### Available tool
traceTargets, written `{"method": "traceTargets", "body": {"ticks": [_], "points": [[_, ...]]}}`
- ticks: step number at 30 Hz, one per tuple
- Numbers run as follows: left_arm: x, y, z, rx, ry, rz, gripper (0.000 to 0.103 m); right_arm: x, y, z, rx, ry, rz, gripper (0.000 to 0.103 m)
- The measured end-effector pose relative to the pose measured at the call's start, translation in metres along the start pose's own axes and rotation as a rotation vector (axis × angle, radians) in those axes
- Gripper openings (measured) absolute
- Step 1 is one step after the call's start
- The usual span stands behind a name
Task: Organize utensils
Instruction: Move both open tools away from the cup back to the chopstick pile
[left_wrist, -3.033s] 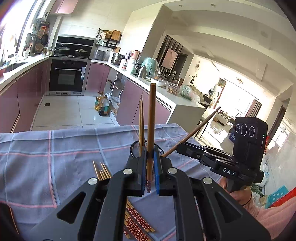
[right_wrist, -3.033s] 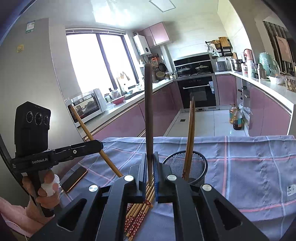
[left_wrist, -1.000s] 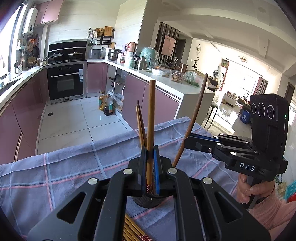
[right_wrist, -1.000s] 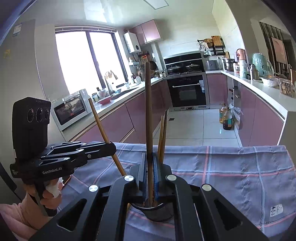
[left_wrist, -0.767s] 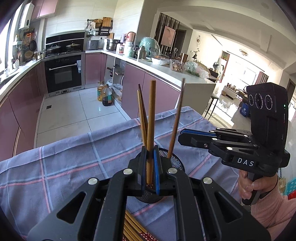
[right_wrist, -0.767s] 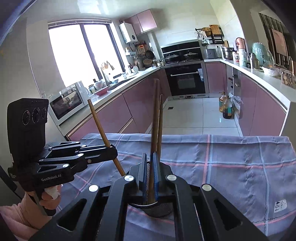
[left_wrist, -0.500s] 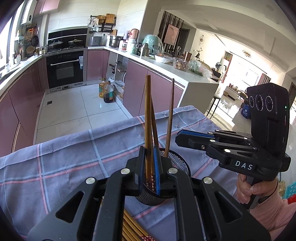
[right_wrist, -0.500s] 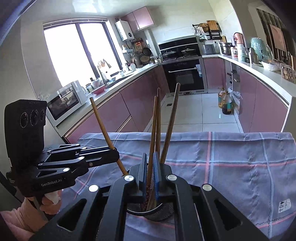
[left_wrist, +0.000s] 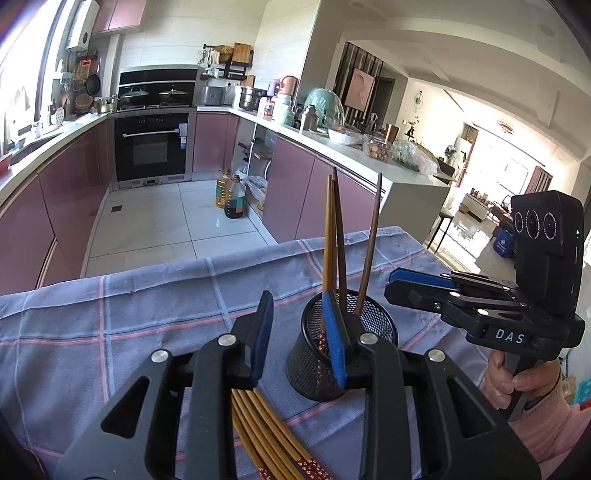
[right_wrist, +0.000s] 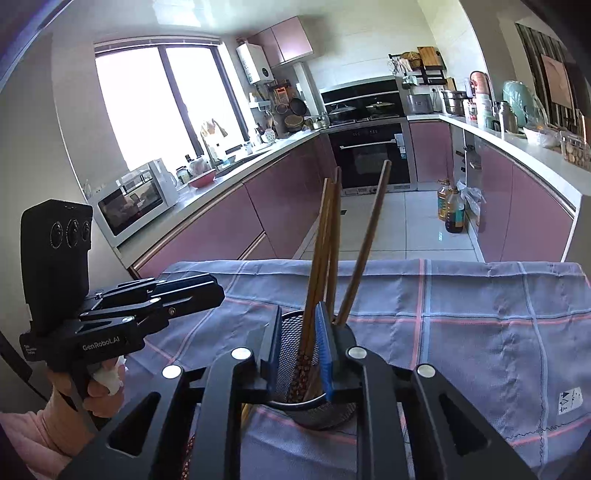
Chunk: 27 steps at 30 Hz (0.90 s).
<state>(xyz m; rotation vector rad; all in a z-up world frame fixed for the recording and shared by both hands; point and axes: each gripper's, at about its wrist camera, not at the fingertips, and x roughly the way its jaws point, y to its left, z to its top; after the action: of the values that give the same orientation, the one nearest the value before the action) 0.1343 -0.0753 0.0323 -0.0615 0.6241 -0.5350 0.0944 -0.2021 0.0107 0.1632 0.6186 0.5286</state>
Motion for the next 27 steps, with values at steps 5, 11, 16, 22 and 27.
{"method": "traceTargets", "body": {"ticks": [5,11,16,22,27], "points": [[-0.022,0.018,-0.028,-0.013,-0.014,0.051,0.041,0.001,0.029,-0.021,-0.065,0.034,0.065,0.032],[-0.015,0.037,-0.072,-0.034,0.09,0.097,0.042,0.034,0.043,-0.057,-0.053,0.156,0.089,0.034],[0.003,0.049,-0.107,-0.052,0.192,0.129,0.042,0.059,0.042,-0.08,-0.012,0.244,0.074,0.034],[0.019,0.053,-0.128,-0.043,0.234,0.135,0.042,0.074,0.04,-0.091,0.023,0.288,0.041,0.034],[0.033,0.044,-0.136,-0.032,0.263,0.149,0.038,0.081,0.044,-0.095,0.019,0.302,0.022,0.034]]}}
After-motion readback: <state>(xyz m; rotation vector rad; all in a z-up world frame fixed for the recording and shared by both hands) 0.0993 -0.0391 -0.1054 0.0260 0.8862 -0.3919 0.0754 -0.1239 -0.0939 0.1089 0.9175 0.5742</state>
